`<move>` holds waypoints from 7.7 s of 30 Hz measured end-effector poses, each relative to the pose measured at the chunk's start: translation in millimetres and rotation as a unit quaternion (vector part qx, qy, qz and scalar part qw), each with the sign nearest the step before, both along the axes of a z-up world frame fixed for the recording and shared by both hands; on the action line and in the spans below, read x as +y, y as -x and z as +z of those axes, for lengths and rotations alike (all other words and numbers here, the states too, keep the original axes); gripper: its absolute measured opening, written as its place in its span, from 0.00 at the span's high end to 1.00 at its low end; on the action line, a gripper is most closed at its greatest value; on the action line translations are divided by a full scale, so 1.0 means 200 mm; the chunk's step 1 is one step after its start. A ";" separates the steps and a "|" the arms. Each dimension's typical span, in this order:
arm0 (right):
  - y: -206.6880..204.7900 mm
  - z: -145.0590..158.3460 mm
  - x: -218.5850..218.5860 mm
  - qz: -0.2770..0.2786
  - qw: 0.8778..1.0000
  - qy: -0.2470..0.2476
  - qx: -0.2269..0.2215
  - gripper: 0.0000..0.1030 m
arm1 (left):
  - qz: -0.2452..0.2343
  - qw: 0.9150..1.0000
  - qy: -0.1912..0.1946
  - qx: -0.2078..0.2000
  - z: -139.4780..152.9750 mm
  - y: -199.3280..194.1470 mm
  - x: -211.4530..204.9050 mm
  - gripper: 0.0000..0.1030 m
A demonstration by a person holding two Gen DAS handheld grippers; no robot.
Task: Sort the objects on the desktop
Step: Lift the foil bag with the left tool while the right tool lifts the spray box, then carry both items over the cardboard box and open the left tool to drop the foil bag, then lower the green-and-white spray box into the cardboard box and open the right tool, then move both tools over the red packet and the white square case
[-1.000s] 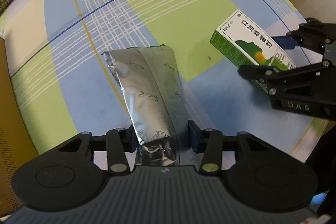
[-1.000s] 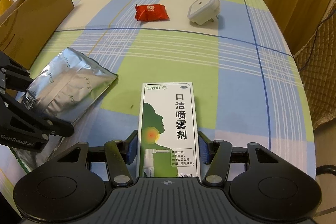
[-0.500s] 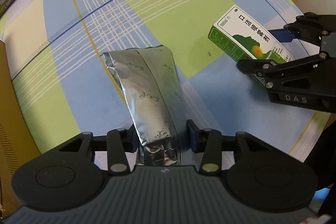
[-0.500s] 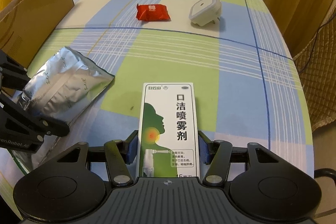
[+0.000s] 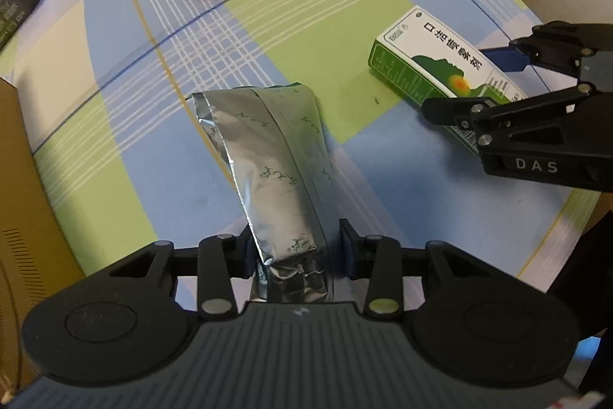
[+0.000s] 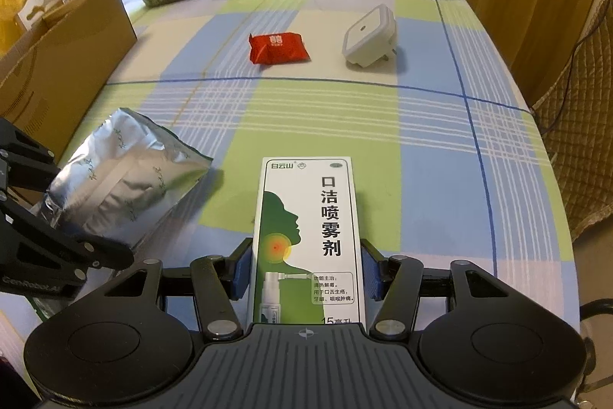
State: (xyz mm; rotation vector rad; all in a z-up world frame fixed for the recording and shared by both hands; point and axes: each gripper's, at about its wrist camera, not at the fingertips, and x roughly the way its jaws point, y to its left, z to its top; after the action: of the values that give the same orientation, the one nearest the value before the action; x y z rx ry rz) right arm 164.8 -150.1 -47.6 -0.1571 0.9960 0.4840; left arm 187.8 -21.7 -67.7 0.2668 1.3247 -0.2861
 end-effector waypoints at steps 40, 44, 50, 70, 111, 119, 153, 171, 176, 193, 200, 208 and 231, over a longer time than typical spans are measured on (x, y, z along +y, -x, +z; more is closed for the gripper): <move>0.31 0.52 0.30 0.028 0.997 -0.050 -0.050 0.49 | 0.077 0.994 0.014 -0.078 0.70 0.40 0.39 0.66; 0.31 0.62 0.36 0.037 0.996 -0.051 -0.065 0.49 | 0.081 0.992 0.016 -0.094 0.81 0.41 0.43 0.66; 0.31 0.75 0.50 0.064 0.993 -0.054 -0.083 0.49 | 0.096 0.989 0.018 -0.115 0.93 0.46 0.54 0.66; 0.35 0.86 1.04 0.154 0.982 -0.074 -0.076 0.49 | 0.187 0.972 -0.004 -0.141 1.10 0.66 1.17 0.66; 0.23 0.70 1.53 0.207 0.976 -0.052 -0.054 0.49 | 0.222 0.967 0.019 -0.122 0.88 0.47 1.48 0.66; 0.18 0.66 1.57 0.205 0.976 -0.047 -0.049 0.49 | 0.225 0.967 0.022 -0.114 0.82 0.41 1.52 0.66; 0.01 0.55 1.59 0.186 0.980 -0.055 -0.029 0.49 | 0.246 0.962 0.012 -0.115 0.71 0.22 1.62 0.66; 0.08 0.60 1.64 0.199 0.978 -0.059 -0.034 0.49 | 0.236 0.965 0.002 -0.112 0.71 0.33 1.58 0.62; 0.09 0.59 1.66 0.200 0.978 -0.060 -0.029 0.49 | 0.237 0.965 -0.003 -0.114 0.72 0.36 1.59 0.56; 0.01 0.55 1.73 0.178 0.978 -0.111 -0.006 0.48 | 0.249 0.962 -0.005 -0.112 0.67 0.42 1.69 0.41; -0.03 0.55 1.63 0.159 0.980 -0.119 -0.003 0.46 | 0.254 0.961 0.000 -0.111 0.65 0.43 1.68 0.40; -0.02 0.55 1.46 0.142 0.983 -0.116 -0.001 0.36 | 0.246 0.962 0.006 -0.122 0.70 0.46 1.59 0.34; 0.15 0.63 0.72 0.086 0.992 -0.079 -0.041 0.02 | 0.191 0.963 0.041 -0.183 0.88 0.52 0.97 0.10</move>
State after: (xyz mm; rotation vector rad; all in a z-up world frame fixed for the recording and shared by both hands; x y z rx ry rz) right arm 134.3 -5.8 79.2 -0.1199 0.8638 0.7064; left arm 84.6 172.1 107.5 -0.0114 0.9680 0.0371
